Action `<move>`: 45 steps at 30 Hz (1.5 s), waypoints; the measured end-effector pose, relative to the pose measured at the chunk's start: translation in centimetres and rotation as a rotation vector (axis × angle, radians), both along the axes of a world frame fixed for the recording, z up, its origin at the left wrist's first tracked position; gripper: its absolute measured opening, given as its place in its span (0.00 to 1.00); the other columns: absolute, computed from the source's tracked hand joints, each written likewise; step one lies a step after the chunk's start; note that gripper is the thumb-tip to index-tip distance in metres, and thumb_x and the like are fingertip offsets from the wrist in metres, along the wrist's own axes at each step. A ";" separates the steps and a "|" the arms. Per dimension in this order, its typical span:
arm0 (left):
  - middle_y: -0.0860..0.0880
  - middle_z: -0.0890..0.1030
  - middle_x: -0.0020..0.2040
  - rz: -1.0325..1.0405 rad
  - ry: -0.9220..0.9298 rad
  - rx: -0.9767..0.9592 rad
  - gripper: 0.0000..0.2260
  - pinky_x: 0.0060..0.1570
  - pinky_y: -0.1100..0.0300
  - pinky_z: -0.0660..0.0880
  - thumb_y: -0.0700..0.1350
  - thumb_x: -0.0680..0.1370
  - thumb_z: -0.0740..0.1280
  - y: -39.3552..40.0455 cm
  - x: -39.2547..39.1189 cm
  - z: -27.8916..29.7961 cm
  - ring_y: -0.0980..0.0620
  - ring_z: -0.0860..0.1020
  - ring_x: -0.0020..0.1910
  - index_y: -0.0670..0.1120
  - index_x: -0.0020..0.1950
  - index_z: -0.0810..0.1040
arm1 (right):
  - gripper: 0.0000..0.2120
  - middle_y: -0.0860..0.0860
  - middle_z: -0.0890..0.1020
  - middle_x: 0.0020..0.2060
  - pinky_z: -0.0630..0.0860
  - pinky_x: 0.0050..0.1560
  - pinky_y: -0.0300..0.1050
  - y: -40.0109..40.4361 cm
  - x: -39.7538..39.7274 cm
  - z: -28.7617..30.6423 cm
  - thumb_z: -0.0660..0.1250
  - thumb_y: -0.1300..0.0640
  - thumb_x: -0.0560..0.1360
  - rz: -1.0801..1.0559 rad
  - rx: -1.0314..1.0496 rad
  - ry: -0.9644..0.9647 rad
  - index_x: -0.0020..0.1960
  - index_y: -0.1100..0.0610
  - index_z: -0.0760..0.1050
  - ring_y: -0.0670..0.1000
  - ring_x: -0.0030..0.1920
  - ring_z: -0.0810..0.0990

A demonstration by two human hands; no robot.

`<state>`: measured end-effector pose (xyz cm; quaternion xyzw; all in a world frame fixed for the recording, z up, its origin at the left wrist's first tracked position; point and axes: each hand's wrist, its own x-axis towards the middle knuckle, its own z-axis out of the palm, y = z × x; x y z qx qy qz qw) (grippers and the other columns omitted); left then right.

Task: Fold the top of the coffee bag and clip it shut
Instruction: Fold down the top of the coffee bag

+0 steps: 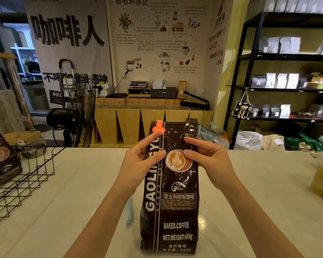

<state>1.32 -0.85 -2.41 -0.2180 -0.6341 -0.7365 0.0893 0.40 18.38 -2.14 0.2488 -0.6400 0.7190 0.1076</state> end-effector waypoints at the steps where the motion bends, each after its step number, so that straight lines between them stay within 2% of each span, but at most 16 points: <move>1: 0.52 0.83 0.53 0.009 0.006 0.007 0.22 0.41 0.60 0.80 0.45 0.65 0.71 0.0 0.0 0.1 0.54 0.81 0.52 0.60 0.57 0.76 | 0.15 0.49 0.87 0.41 0.80 0.38 0.38 0.0 0.1 0.1 0.72 0.58 0.62 0.007 0.005 0.016 0.48 0.47 0.82 0.51 0.45 0.85; 6: 0.50 0.84 0.49 0.083 0.040 -0.061 0.20 0.40 0.60 0.80 0.38 0.68 0.71 -0.2 0.3 0.5 0.52 0.83 0.47 0.53 0.58 0.77 | 0.19 0.51 0.87 0.42 0.80 0.39 0.40 0.5 0.5 0.8 0.72 0.57 0.63 0.056 0.072 0.047 0.54 0.47 0.79 0.52 0.47 0.85; 10: 0.50 0.86 0.41 0.156 0.049 -0.188 0.15 0.34 0.63 0.80 0.39 0.68 0.72 -0.7 0.3 1.0 0.51 0.84 0.39 0.47 0.53 0.80 | 0.15 0.50 0.86 0.33 0.81 0.39 0.39 0.8 0.6 0.9 0.70 0.56 0.65 0.016 0.153 0.038 0.52 0.48 0.79 0.52 0.43 0.85; 12: 0.52 0.86 0.38 0.171 0.031 -0.255 0.10 0.31 0.64 0.79 0.41 0.68 0.72 -0.9 0.3 1.1 0.52 0.84 0.36 0.48 0.48 0.80 | 0.12 0.54 0.86 0.34 0.80 0.38 0.38 0.9 0.5 1.0 0.70 0.56 0.66 0.010 0.178 0.005 0.50 0.49 0.79 0.52 0.42 0.85; 14: 0.52 0.86 0.35 0.168 0.001 -0.286 0.08 0.31 0.64 0.79 0.42 0.68 0.72 -1.0 0.2 1.1 0.52 0.84 0.34 0.48 0.45 0.80 | 0.09 0.51 0.87 0.34 0.79 0.36 0.36 0.9 0.5 1.2 0.70 0.59 0.68 0.017 0.202 -0.037 0.48 0.51 0.80 0.51 0.40 0.85; 18: 0.49 0.86 0.33 0.166 -0.055 -0.244 0.08 0.31 0.64 0.79 0.43 0.67 0.72 -0.9 0.2 0.9 0.51 0.84 0.34 0.45 0.45 0.80 | 0.05 0.48 0.87 0.34 0.78 0.34 0.34 1.2 0.3 1.4 0.69 0.60 0.70 -0.016 0.279 -0.070 0.45 0.53 0.80 0.49 0.39 0.85; 21: 0.51 0.85 0.33 0.160 -0.093 -0.192 0.05 0.31 0.66 0.78 0.44 0.68 0.72 -0.6 0.2 0.6 0.53 0.83 0.34 0.48 0.43 0.82 | 0.04 0.48 0.87 0.34 0.80 0.36 0.36 1.3 0.4 1.5 0.69 0.57 0.71 -0.070 0.327 -0.056 0.43 0.50 0.81 0.49 0.40 0.85; 25: 0.50 0.85 0.37 0.104 -0.177 -0.139 0.05 0.39 0.63 0.78 0.46 0.70 0.70 -0.5 0.0 0.1 0.53 0.82 0.39 0.49 0.44 0.83 | 0.04 0.49 0.82 0.44 0.79 0.45 0.44 1.3 0.2 1.3 0.70 0.53 0.69 -0.177 0.394 0.002 0.42 0.46 0.81 0.50 0.47 0.81; 27: 0.49 0.85 0.37 0.036 -0.255 -0.062 0.06 0.37 0.63 0.78 0.46 0.68 0.70 -0.4 0.0 0.0 0.52 0.83 0.38 0.47 0.43 0.83 | 0.04 0.48 0.77 0.49 0.76 0.49 0.45 1.2 0.1 1.2 0.71 0.51 0.67 -0.217 0.425 0.011 0.42 0.44 0.80 0.49 0.53 0.76; 29: 0.49 0.85 0.36 0.000 -0.294 -0.016 0.07 0.35 0.65 0.78 0.47 0.67 0.70 -0.3 0.0 -0.1 0.53 0.83 0.36 0.47 0.42 0.83 | 0.06 0.46 0.76 0.55 0.75 0.53 0.45 1.1 0.1 1.0 0.70 0.49 0.65 -0.161 0.376 -0.030 0.42 0.47 0.81 0.46 0.58 0.74; 30: 0.48 0.85 0.36 -0.005 -0.301 -0.007 0.07 0.34 0.65 0.78 0.47 0.67 0.70 -0.2 0.0 -0.1 0.53 0.83 0.36 0.47 0.41 0.83 | 0.07 0.45 0.79 0.55 0.76 0.52 0.43 1.1 0.0 0.9 0.69 0.50 0.66 -0.112 0.326 -0.072 0.43 0.49 0.81 0.45 0.58 0.75; 32: 0.48 0.86 0.36 0.002 -0.303 0.000 0.05 0.33 0.65 0.78 0.46 0.70 0.69 -0.1 -0.1 -0.1 0.53 0.83 0.35 0.47 0.40 0.83 | 0.05 0.47 0.85 0.45 0.79 0.44 0.39 1.1 -0.1 0.5 0.68 0.54 0.70 -0.046 0.255 -0.143 0.44 0.53 0.82 0.48 0.48 0.82; 33: 0.49 0.86 0.35 0.005 -0.303 0.003 0.06 0.33 0.65 0.78 0.46 0.72 0.67 -0.2 -0.2 -0.1 0.54 0.83 0.35 0.47 0.40 0.84 | 0.05 0.49 0.86 0.39 0.80 0.39 0.37 1.0 -0.1 0.4 0.67 0.56 0.72 -0.044 0.241 -0.164 0.45 0.55 0.81 0.48 0.43 0.84; 35: 0.49 0.85 0.34 0.007 -0.312 -0.001 0.09 0.33 0.66 0.79 0.46 0.74 0.66 -0.3 -0.2 0.0 0.55 0.82 0.34 0.47 0.39 0.84 | 0.05 0.48 0.86 0.33 0.79 0.34 0.35 0.6 -0.2 0.1 0.66 0.57 0.73 -0.063 0.219 -0.182 0.44 0.55 0.81 0.47 0.37 0.84; 40: 0.48 0.85 0.36 0.021 -0.289 -0.030 0.08 0.38 0.64 0.79 0.44 0.75 0.65 -0.7 -0.3 0.4 0.54 0.82 0.36 0.45 0.43 0.83 | 0.05 0.49 0.87 0.35 0.80 0.36 0.36 0.2 -0.3 0.0 0.67 0.57 0.73 -0.075 0.165 -0.196 0.46 0.54 0.81 0.48 0.38 0.85; 45: 0.49 0.85 0.34 0.027 -0.241 -0.065 0.08 0.35 0.66 0.78 0.41 0.75 0.64 -0.9 -0.1 0.8 0.55 0.82 0.35 0.44 0.45 0.83 | 0.04 0.48 0.86 0.33 0.78 0.32 0.33 0.3 -0.1 0.4 0.67 0.58 0.72 -0.050 0.147 -0.213 0.43 0.53 0.81 0.46 0.35 0.84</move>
